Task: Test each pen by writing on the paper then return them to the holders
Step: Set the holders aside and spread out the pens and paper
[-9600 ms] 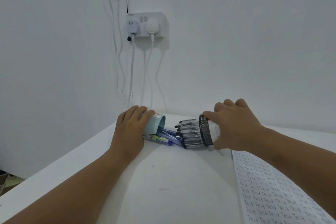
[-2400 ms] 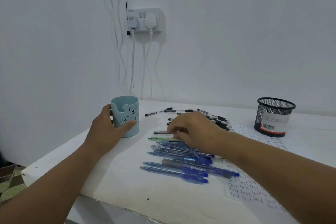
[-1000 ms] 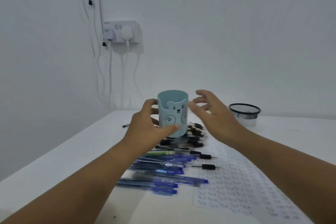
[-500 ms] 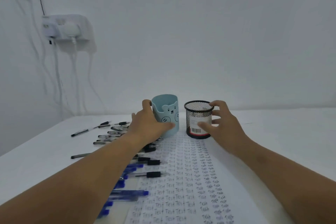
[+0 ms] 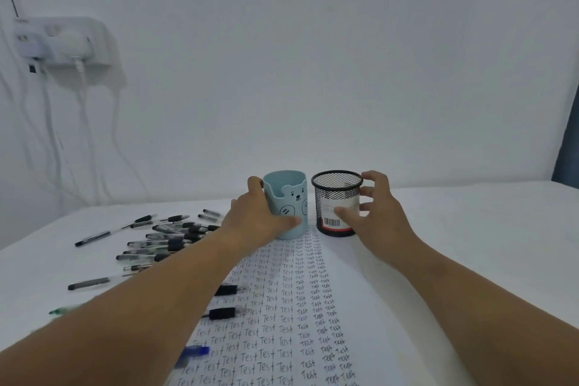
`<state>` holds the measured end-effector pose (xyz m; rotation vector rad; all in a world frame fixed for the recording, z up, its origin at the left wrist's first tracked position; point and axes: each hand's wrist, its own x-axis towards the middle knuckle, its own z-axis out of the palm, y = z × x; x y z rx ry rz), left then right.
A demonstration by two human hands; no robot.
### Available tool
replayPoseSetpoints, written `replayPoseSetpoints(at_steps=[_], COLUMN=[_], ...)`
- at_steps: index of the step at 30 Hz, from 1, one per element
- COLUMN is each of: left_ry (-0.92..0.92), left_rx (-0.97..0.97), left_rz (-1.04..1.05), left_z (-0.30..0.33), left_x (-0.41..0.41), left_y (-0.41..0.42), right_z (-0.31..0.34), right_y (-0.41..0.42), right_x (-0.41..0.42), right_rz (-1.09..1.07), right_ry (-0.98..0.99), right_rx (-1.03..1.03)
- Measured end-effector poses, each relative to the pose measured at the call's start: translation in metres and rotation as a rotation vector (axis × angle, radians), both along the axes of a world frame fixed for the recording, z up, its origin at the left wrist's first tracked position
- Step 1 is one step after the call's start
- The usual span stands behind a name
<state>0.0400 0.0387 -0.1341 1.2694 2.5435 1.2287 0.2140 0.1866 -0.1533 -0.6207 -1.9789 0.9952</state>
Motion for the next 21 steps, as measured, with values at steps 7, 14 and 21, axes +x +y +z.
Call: replayPoseSetpoints(at_steps=[7,14,21], left_ry=[-0.036,-0.030,-0.076], left_rx=[0.004,0.000,0.035], left_rz=[-0.035,-0.046,-0.076], left_z=[0.000,0.000,-0.002], left_x=[-0.004,-0.002,-0.001], left_y=[0.011,0.026,0.037], right_z=[-0.005,-0.006,-0.003], right_y=[0.007,0.015,0.020], right_x=[-0.007,-0.012,-0.010], right_rz=[-0.002,-0.032,-0.067], right_ry=[-0.011,-0.020,0.012], right_rx=[-0.025,-0.066,-0.107])
